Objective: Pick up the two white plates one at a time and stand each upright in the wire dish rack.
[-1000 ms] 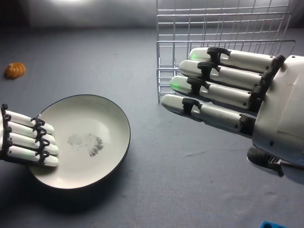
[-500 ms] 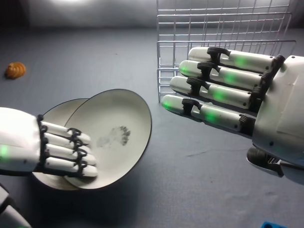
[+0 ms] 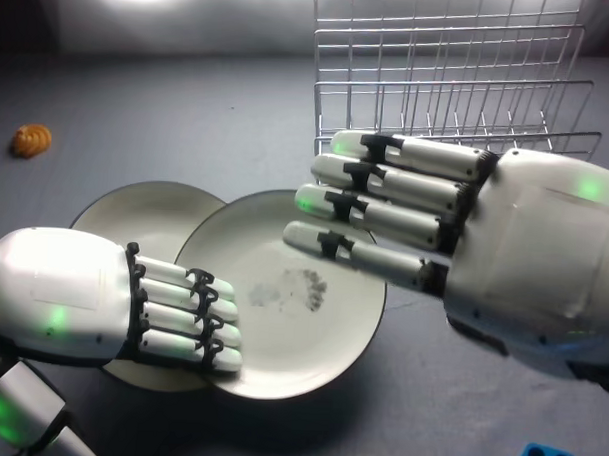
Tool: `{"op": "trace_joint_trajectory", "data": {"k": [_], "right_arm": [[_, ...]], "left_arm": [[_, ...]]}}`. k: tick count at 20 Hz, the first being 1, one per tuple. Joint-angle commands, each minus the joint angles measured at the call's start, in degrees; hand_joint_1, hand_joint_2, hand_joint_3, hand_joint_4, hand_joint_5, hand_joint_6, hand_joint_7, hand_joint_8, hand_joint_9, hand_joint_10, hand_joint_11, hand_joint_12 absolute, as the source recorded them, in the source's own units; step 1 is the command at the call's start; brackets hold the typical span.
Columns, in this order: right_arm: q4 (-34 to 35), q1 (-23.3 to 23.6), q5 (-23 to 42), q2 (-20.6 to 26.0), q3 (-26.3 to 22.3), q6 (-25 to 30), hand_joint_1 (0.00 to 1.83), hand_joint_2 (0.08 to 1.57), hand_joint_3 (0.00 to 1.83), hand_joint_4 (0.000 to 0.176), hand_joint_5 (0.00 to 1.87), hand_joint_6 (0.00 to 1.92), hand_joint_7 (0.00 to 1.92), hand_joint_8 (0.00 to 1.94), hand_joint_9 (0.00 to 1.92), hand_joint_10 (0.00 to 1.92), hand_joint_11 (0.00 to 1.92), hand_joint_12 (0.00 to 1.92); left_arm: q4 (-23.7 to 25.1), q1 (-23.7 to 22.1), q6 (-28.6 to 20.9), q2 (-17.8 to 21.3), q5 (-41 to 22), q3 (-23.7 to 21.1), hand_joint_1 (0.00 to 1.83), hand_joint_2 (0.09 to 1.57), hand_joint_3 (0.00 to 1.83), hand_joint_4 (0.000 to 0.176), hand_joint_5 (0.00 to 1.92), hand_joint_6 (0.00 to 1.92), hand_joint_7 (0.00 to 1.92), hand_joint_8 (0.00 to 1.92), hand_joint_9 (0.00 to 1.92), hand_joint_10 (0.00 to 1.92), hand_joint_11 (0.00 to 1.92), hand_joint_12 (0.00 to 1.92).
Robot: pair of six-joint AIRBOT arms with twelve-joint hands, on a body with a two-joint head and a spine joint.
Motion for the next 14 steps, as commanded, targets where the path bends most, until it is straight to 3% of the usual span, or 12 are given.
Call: {"op": "trace_joint_trajectory", "data": {"k": [1,5,14], "right_arm": [[-0.32,0.06,7.75,-0.77,0.78,-0.92,1.19,1.05,0.00,0.000,0.07,0.00,0.01,0.00,0.00,0.00,0.00,0.19],[-0.32,-0.91,7.22,-4.47,4.14,-2.06,1.17,1.05,0.00,0.000,0.03,0.00,0.00,0.00,0.00,0.00,0.00,0.13],[-0.30,0.40,6.57,-5.45,4.24,-2.06,1.19,1.05,0.00,0.000,0.03,0.00,0.00,0.00,0.00,0.00,0.00,0.19]], "left_arm": [[-0.83,0.38,-0.16,-0.26,-1.96,0.29,0.00,1.07,0.00,0.000,0.11,0.01,0.08,0.00,0.06,0.00,0.01,0.00],[-2.33,1.67,-0.33,-0.70,-2.12,2.20,0.00,1.06,0.00,0.000,0.10,0.01,0.08,0.01,0.05,0.01,0.00,0.00],[-7.20,3.19,-2.13,-1.82,-3.29,5.95,0.00,1.06,0.00,0.000,0.09,0.01,0.06,0.01,0.04,0.01,0.00,0.00]]}}
